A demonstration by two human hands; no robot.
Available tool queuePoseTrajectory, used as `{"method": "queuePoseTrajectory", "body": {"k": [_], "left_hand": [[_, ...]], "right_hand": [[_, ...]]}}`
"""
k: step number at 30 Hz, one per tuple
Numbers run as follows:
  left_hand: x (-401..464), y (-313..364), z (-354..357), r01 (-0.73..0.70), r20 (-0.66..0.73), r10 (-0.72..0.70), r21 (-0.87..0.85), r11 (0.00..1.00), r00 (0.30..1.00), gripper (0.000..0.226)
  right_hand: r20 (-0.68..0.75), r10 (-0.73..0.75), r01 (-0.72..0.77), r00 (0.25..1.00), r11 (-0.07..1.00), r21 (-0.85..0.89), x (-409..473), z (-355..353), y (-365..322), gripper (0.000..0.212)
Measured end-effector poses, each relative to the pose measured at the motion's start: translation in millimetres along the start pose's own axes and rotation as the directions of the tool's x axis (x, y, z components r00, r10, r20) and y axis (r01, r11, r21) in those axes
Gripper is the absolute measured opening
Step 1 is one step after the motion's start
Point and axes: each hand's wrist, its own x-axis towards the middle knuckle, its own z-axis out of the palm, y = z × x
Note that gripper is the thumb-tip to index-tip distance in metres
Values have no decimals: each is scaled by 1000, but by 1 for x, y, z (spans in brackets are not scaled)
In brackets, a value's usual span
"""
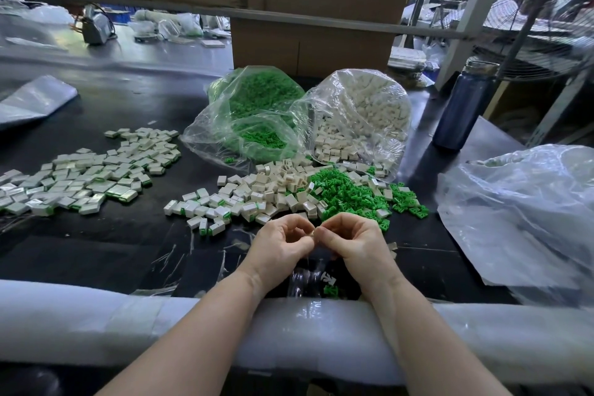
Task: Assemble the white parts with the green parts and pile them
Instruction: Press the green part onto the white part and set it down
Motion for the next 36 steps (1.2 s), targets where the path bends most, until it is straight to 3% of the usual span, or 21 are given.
{"method": "queuePoseTrajectory", "body": {"k": [4,7,11,17,22,36], "left_hand": [[1,-1,1,5,2,-5,7,1000,1000,13],[1,-1,1,-2,-10,2,2,1000,1000,3],[2,-2,1,-7,-22,5,-77,997,1000,14],[2,-2,2,-50,-18,48,-84,995,999,19],[-1,1,3,-75,29,77,-76,994,997,26],[-1,1,2,-83,44,89,-137,987,995,16]], "right_hand": [[-6,0,0,1000,1000,-20,1,1,2,23],[-3,-3,3,1000,1000,-5,2,1,2,24],[-26,12,-10,1000,999,42,2,1,3,16],[144,56,-48,988,997,-60,0,5,-1,21],[181,79,-79,980,997,-7,0,1,0,18],[205,43,-47,978,999,15,0,0,-1,18]]}}
